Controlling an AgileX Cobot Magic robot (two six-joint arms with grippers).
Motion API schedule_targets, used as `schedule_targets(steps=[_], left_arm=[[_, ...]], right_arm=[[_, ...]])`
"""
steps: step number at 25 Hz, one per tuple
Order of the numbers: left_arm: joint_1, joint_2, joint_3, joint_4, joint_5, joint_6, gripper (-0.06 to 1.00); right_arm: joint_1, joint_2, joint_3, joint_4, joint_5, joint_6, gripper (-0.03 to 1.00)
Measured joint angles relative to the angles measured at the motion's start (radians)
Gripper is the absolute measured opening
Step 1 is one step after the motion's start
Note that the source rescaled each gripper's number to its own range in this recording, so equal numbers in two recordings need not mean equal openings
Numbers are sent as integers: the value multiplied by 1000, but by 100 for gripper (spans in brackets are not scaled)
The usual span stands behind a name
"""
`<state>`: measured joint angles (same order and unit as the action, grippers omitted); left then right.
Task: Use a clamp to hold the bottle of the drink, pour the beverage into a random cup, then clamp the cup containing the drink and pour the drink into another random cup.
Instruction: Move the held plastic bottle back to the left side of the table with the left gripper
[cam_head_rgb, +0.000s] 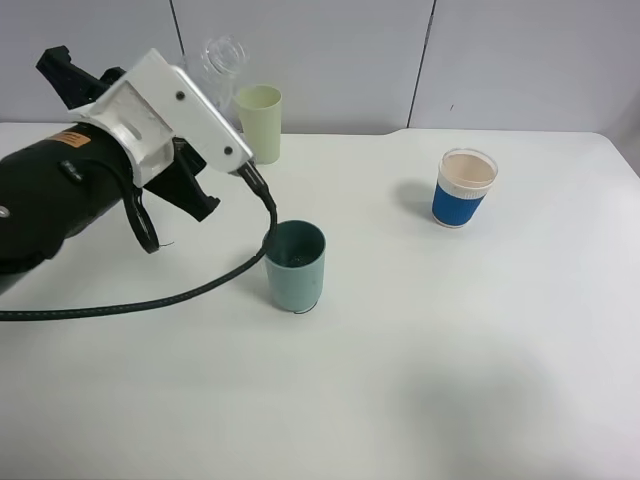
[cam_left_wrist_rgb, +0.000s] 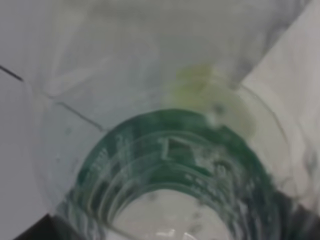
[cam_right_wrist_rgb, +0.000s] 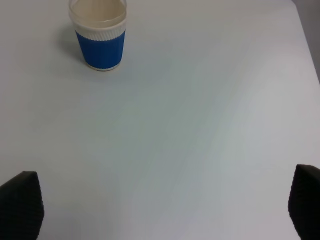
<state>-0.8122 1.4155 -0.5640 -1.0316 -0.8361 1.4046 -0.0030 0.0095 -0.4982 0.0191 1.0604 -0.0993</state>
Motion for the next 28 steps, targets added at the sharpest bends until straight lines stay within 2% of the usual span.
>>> schedule_targets(steps=[3, 6, 9, 12, 15, 18, 22, 25, 28], left_arm=[[90, -50, 0, 75, 154, -172, 10], [187, -89, 0, 230, 290, -406, 10], [284, -105, 0, 452, 394, -702, 10], [367, -106, 1, 722, 464, -1018, 10], [445, -106, 1, 970, 484, -1324, 10], [524, -106, 1, 1182, 482, -1547, 10], [633, -96, 17, 1382, 402, -1738, 10], [714, -58, 38, 1450, 334, -1811, 10], [761, -3, 39, 1500, 303, -1825, 10]], right_arm=[[0, 0, 0, 0, 0, 0, 100], [0, 0, 0, 0, 0, 0, 100], [0, 0, 0, 0, 0, 0, 100], [0, 0, 0, 0, 0, 0, 100], [0, 0, 0, 0, 0, 0, 100], [0, 0, 0, 0, 0, 0, 100], [0, 0, 0, 0, 0, 0, 100], [0, 0, 0, 0, 0, 0, 100], [0, 0, 0, 0, 0, 0, 100]])
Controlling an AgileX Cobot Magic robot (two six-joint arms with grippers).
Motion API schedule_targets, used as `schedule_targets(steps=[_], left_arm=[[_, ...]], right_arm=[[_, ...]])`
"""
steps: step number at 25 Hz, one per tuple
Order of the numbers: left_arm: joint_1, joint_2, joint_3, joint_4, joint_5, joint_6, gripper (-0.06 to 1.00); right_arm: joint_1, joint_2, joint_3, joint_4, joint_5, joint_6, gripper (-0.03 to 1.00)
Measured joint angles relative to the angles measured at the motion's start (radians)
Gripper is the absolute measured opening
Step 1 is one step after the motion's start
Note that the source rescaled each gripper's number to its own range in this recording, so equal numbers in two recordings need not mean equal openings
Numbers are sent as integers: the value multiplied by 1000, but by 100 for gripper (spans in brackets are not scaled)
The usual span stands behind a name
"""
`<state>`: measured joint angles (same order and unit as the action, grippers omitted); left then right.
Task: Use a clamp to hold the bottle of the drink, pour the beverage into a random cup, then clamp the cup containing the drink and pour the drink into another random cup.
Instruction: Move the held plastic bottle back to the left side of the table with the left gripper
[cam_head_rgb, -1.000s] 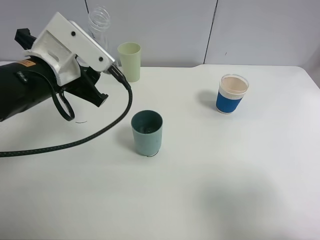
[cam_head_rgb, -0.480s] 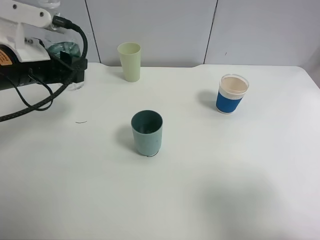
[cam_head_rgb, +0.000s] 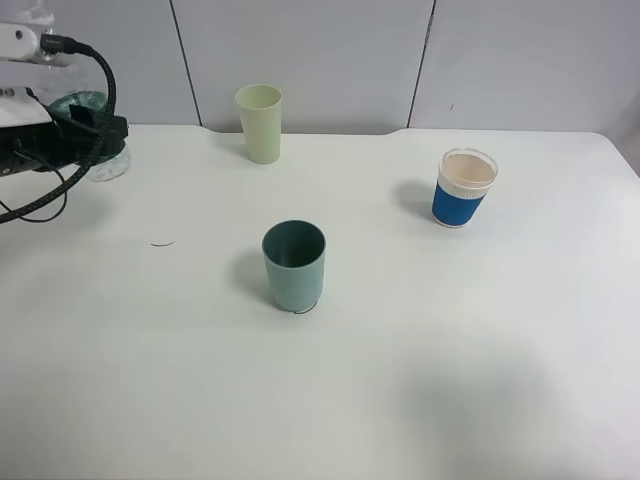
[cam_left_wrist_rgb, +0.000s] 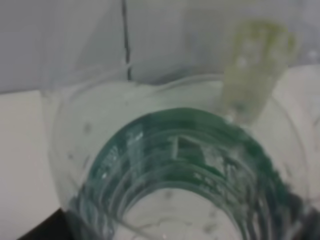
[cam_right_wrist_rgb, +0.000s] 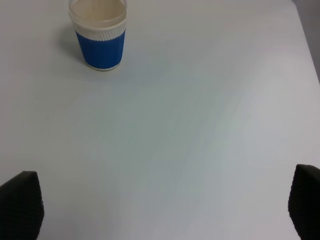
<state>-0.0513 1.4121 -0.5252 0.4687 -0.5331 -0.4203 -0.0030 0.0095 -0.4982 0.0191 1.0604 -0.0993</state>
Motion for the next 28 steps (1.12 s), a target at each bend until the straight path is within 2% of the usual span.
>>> schedule_targets(steps=[3, 8, 12, 19, 28], left_arm=[[34, 64, 4, 56, -77, 2, 10], [82, 190, 4, 136, -310, 4, 10], [104, 293, 3, 159, -431, 17, 10], [110, 390, 2, 153, -453, 172, 10], [110, 509, 1, 136, -543, 245, 10]], right_arm=[[0, 0, 0, 0, 0, 0, 100], [0, 0, 0, 0, 0, 0, 100], [0, 0, 0, 0, 0, 0, 100], [0, 0, 0, 0, 0, 0, 100], [0, 0, 0, 0, 0, 0, 100]])
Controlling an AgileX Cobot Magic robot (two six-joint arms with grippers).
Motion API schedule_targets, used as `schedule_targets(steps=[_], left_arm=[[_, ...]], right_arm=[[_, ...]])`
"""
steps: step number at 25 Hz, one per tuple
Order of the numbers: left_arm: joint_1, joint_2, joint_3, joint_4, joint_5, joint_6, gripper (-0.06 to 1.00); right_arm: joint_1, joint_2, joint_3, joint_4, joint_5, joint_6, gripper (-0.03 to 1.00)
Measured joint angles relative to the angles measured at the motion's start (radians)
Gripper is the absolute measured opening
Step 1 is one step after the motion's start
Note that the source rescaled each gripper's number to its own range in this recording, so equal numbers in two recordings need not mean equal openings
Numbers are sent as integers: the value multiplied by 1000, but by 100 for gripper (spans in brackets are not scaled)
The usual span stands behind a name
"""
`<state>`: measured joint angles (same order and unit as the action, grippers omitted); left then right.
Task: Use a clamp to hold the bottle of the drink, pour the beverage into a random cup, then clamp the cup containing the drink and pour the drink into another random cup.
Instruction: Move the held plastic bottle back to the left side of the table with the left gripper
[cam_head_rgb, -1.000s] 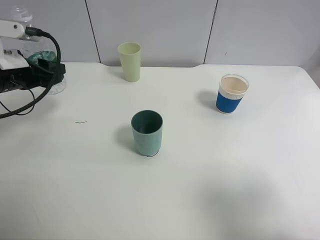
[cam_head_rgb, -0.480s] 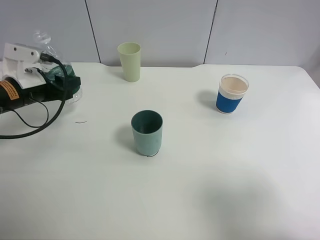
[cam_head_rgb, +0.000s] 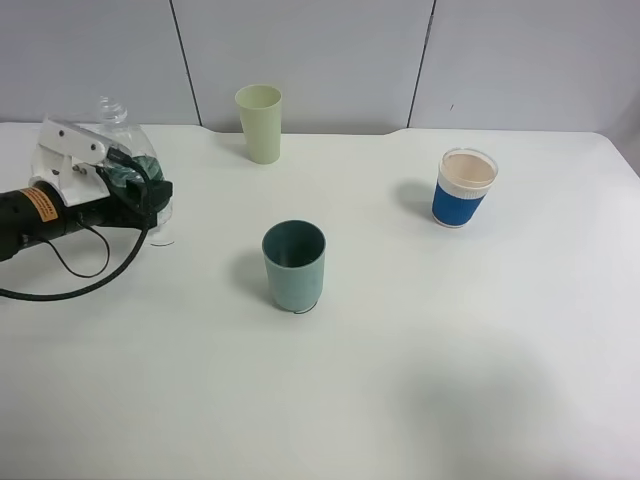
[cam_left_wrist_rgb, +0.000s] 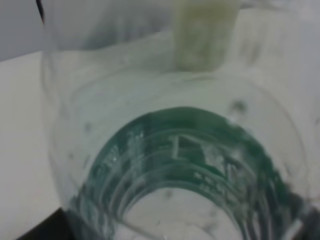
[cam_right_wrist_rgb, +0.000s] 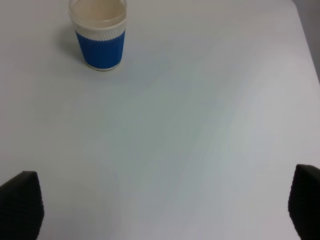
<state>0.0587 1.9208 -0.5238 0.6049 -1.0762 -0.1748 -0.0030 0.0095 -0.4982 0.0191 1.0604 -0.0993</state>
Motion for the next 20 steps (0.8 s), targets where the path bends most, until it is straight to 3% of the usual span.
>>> schedule_targets(steps=[20], left_arm=[[0, 180, -2, -14, -169, 63, 10]], right_arm=[[0, 0, 0, 0, 0, 0, 100]])
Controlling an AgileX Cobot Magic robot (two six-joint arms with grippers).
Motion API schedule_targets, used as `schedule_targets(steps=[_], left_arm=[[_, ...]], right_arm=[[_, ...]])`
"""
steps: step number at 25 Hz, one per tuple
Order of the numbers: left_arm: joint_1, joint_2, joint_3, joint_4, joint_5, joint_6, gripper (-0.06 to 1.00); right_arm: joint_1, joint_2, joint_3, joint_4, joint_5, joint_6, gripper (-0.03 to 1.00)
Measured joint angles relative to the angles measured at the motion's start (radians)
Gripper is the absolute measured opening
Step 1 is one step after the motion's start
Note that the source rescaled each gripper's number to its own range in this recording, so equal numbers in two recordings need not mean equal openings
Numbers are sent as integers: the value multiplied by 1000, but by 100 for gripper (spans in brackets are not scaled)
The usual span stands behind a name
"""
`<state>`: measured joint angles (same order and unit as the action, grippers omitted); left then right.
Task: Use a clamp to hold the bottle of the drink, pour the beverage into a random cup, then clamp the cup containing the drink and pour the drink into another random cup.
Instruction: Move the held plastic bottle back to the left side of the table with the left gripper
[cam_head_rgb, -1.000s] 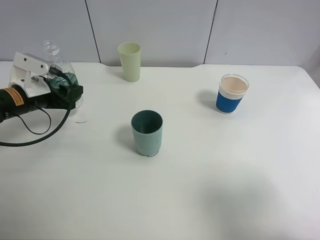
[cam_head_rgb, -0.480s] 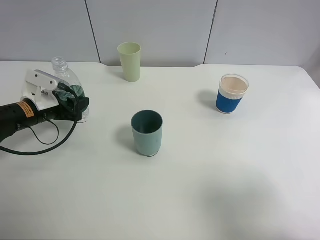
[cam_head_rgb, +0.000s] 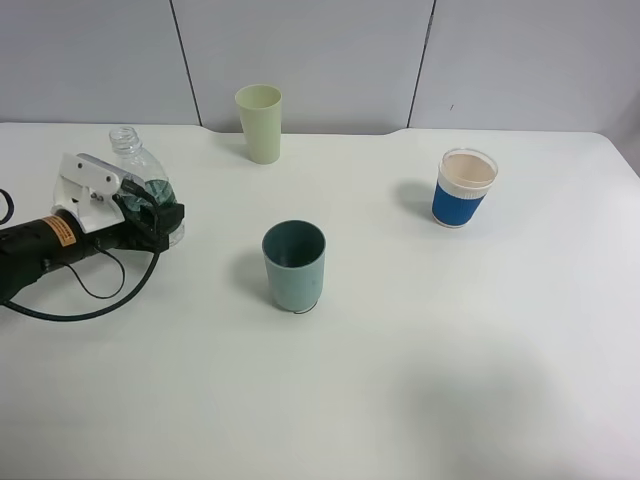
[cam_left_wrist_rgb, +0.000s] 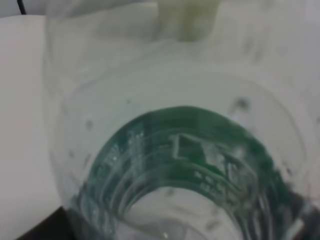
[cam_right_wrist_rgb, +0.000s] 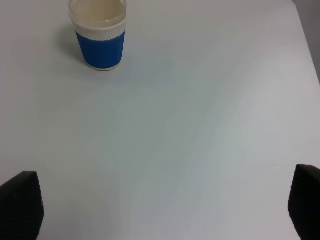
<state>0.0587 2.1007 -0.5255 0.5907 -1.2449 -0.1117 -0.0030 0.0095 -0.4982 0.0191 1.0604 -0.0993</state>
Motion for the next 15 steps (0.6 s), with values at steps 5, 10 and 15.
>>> schedule_targets(steps=[5, 10, 15], left_arm=[[0, 6, 0, 0, -8, 3, 10], [1, 9, 0, 0, -14, 6, 10], [1, 9, 0, 0, -14, 6, 10]], right_arm=[[0, 0, 0, 0, 0, 0, 100], [0, 0, 0, 0, 0, 0, 100], [0, 0, 0, 0, 0, 0, 100]])
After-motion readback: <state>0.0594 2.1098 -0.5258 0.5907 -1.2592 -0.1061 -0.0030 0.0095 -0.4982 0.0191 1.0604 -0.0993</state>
